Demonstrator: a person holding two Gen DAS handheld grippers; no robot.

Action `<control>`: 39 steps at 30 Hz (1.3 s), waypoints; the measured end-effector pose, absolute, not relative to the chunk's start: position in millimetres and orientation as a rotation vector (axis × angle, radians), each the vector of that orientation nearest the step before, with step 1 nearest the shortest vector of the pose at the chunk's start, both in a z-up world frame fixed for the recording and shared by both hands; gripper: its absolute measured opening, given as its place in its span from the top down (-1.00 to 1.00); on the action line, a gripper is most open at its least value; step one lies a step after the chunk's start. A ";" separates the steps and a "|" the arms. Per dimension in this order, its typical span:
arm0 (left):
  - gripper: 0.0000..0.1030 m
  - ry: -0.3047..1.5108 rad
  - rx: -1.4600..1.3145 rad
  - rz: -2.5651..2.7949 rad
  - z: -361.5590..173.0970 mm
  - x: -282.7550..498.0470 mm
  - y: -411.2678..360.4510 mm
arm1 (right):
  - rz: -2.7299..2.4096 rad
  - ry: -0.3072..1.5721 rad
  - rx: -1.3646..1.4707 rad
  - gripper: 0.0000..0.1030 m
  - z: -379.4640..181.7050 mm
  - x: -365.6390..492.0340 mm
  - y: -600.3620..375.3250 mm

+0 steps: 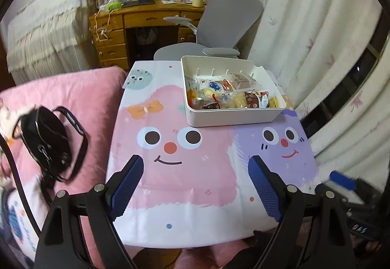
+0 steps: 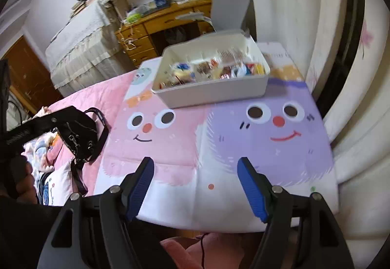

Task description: Organize snacks

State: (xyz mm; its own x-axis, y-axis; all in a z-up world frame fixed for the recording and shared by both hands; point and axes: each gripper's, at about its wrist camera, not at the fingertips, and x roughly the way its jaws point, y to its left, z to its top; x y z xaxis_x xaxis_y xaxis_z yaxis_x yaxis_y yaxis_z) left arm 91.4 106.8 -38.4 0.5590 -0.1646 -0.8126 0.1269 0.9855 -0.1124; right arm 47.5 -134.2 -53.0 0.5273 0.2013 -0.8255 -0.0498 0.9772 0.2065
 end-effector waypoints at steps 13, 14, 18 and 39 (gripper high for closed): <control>-0.99 0.858 0.003 -0.211 37.4 63.3 50.5 | 0.136 0.987 0.163 -0.95 18.4 28.5 -151.9; -0.99 0.868 0.010 -0.202 36.1 60.5 46.6 | 0.145 0.987 0.174 -0.97 19.6 26.4 -152.4; -0.99 0.917 0.011 -0.177 25.1 50.4 35.2 | 0.153 0.962 0.154 -1.00 22.3 16.0 -148.6; -0.99 0.897 0.072 -0.057 15.7 49.7 14.5 | 0.098 0.976 0.209 -1.00 1.9 25.2 -167.0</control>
State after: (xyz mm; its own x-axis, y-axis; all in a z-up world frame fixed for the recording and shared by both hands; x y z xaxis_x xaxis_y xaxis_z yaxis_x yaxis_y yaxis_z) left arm 49.7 14.5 15.7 0.6230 -0.0200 -0.7820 0.0799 0.9961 0.0383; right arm 25.2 -167.0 1.9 0.5578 0.1764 -0.8110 0.0115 0.9754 0.2201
